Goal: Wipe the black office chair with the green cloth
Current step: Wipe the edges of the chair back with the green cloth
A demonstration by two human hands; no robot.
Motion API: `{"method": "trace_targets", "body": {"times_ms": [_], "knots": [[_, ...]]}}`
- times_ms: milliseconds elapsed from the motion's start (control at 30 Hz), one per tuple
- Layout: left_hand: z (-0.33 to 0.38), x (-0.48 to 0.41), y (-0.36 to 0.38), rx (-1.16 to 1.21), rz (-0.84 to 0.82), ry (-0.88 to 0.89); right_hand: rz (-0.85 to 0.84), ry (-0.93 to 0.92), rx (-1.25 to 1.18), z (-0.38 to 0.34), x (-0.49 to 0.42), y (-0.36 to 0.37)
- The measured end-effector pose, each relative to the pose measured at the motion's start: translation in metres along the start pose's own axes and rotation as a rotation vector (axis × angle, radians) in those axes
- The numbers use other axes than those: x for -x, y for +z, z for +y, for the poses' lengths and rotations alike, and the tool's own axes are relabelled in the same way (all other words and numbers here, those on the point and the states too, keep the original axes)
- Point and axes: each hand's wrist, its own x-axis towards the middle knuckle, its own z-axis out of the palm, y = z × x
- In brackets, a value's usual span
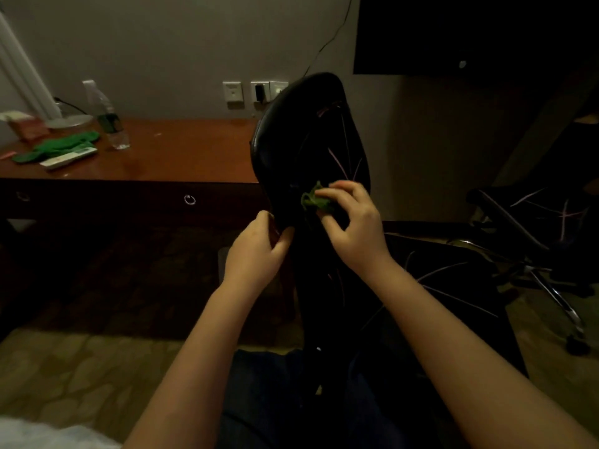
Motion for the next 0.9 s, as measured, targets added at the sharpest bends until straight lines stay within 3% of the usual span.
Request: {"method": "trace_targets", "body": {"times_ms": [133,433,900], "knots": [[-0.008,0.004,0.007,0.058,0.003,-0.028,0.026,-0.086,-0.011,-0.021,-0.026,0.015],[-0.013,0.006,0.01,0.201,0.053,-0.014,0.043,-0.07,0.029,-0.024,-0.022,0.036],[-0.015,0.01,0.013,0.313,0.05,-0.087,-0.103,0.209,0.116,0.034,0.061,0.036]]}}
